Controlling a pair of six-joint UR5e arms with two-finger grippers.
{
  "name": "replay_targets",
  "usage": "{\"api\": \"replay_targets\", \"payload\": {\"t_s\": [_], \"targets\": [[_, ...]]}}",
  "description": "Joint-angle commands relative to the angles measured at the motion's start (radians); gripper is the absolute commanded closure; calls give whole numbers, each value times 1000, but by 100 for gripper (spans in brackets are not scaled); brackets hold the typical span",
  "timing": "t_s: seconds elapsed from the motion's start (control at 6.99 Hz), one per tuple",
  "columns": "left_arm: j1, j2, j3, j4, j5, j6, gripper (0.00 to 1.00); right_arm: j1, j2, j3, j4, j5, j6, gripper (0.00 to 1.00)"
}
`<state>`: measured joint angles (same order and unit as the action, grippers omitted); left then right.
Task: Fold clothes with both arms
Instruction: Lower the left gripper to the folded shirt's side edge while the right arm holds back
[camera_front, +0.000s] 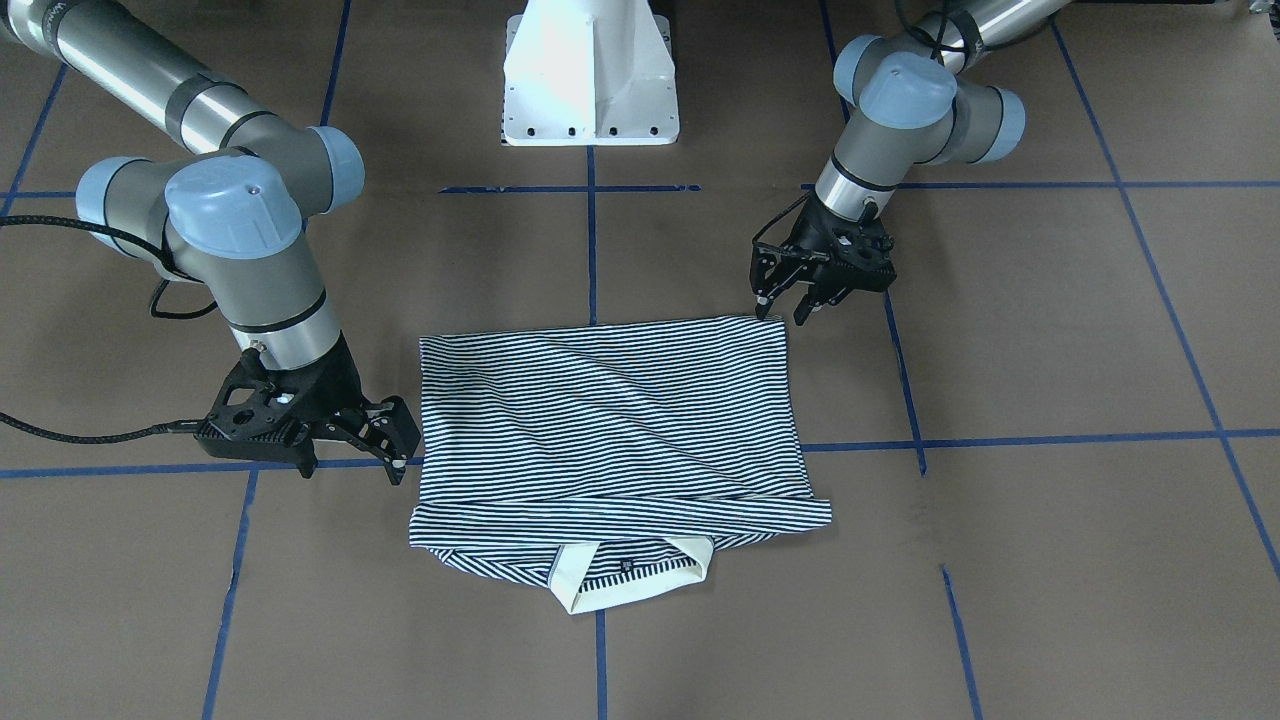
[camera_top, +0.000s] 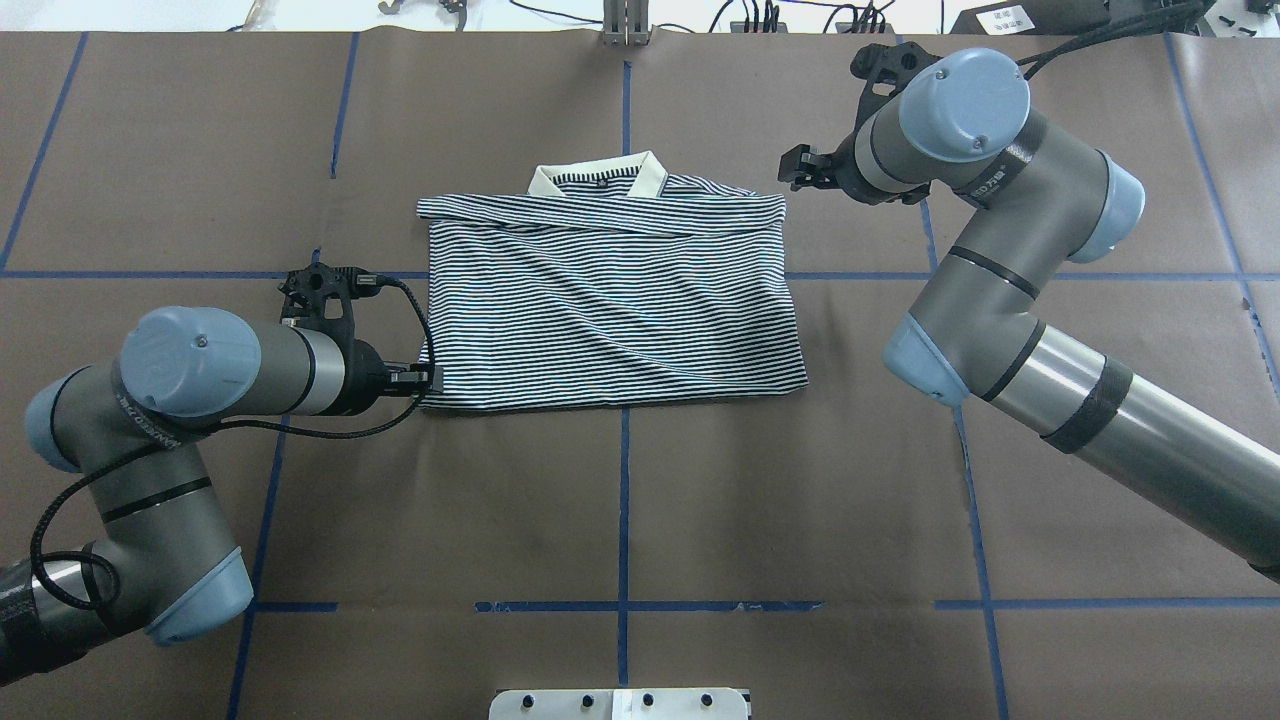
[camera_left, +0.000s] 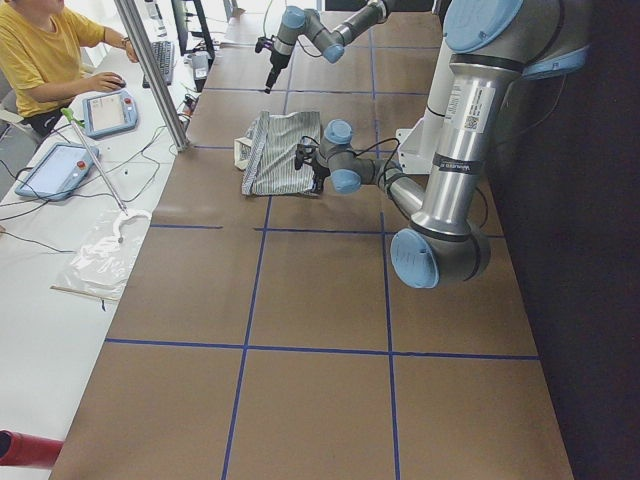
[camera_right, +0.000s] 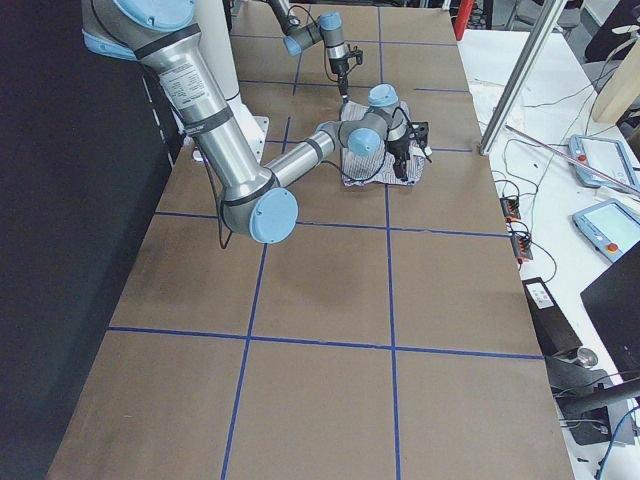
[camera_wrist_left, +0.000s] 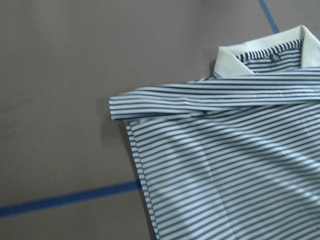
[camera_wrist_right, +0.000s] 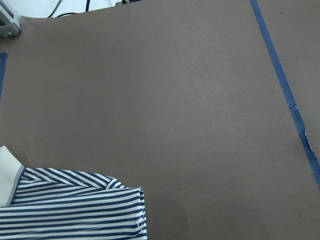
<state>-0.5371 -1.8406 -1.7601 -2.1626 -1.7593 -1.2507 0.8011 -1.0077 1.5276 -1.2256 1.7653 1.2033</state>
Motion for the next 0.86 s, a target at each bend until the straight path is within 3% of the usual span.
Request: {"api": "replay_targets", "payload": {"t_s": [0.0, 0.43, 0.72], "targets": [[6, 1, 4, 1, 4, -7, 42, 0, -8, 8, 0, -3, 2, 0], [32, -8, 27, 1, 24, -9, 43, 0, -15, 8, 0, -3, 2, 0], [34, -8, 28, 1, 33, -10, 51, 0, -18, 8, 0, -3, 1, 0]]}}
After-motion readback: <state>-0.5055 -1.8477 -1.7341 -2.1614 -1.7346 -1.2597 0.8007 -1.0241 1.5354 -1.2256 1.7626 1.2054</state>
